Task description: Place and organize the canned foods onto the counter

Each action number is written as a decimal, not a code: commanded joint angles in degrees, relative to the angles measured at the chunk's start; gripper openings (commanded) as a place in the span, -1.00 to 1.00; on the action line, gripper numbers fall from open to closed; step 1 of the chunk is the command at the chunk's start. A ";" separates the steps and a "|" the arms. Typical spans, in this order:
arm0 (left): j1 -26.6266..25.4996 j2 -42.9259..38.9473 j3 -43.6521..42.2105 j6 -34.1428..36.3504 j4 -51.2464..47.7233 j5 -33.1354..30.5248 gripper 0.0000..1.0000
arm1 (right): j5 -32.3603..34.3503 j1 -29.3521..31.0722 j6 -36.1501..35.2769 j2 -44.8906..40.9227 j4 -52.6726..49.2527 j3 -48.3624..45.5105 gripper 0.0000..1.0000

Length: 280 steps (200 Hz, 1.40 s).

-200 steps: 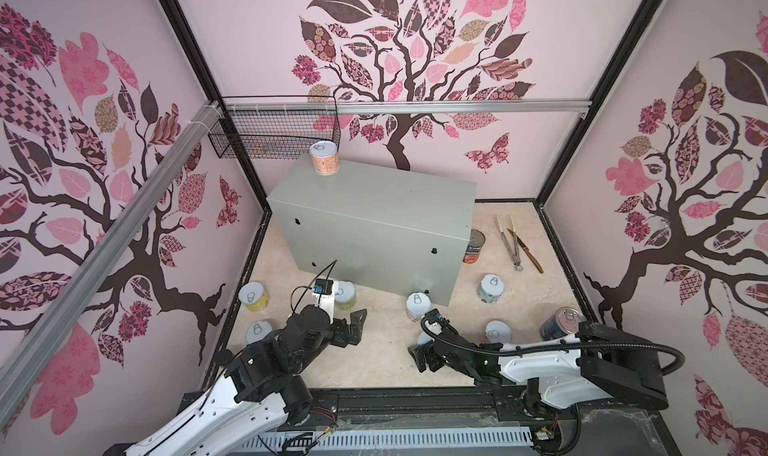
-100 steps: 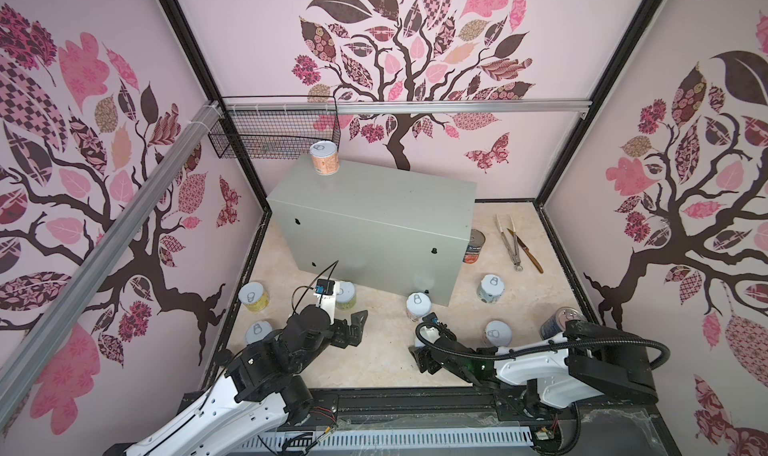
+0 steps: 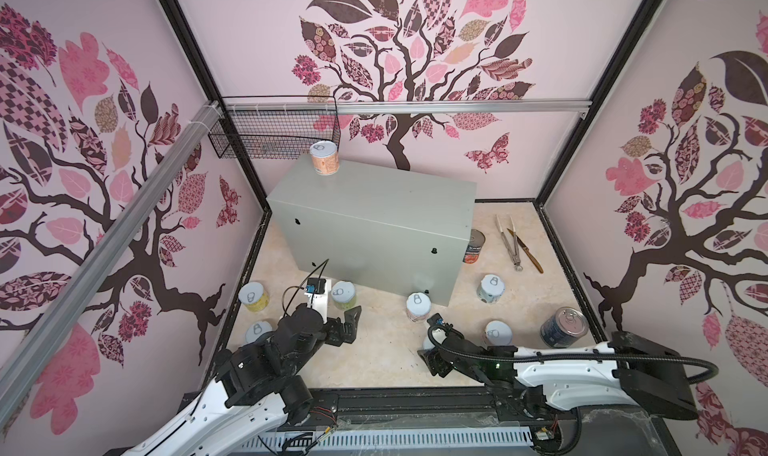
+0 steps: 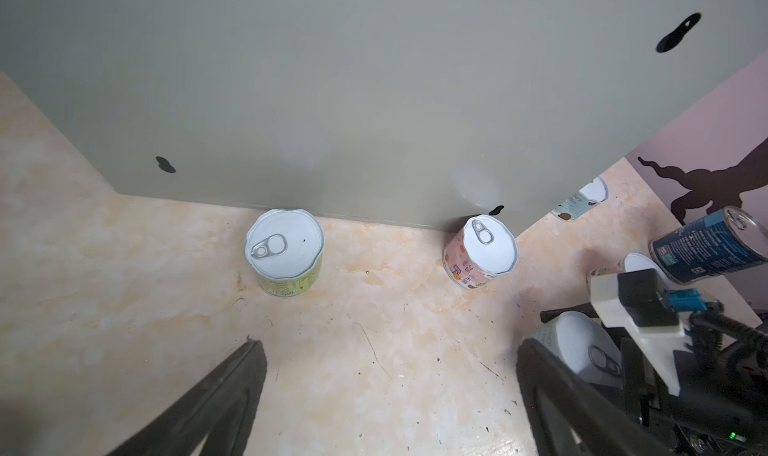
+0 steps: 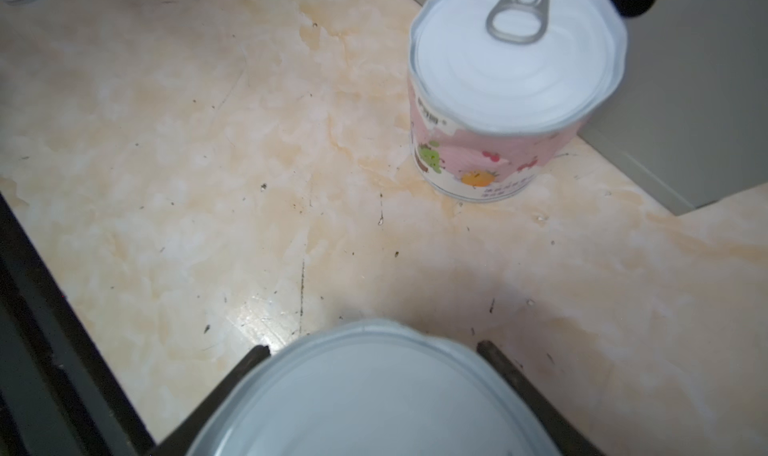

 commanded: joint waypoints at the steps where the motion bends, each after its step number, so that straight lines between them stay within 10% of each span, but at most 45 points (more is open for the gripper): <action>1: -0.24 -1.10 4.80 1.29 -3.16 -1.89 0.96 | -0.08 0.25 0.25 -5.69 -6.66 6.30 0.00; 125: -0.24 -3.27 8.04 0.13 -9.57 -0.94 0.96 | -3.81 0.26 -8.43 -8.53 -42.91 44.66 -0.01; 280: -0.20 1.08 9.72 5.04 -9.43 2.65 0.96 | -6.91 -14.22 -24.04 27.79 -66.39 107.74 -0.09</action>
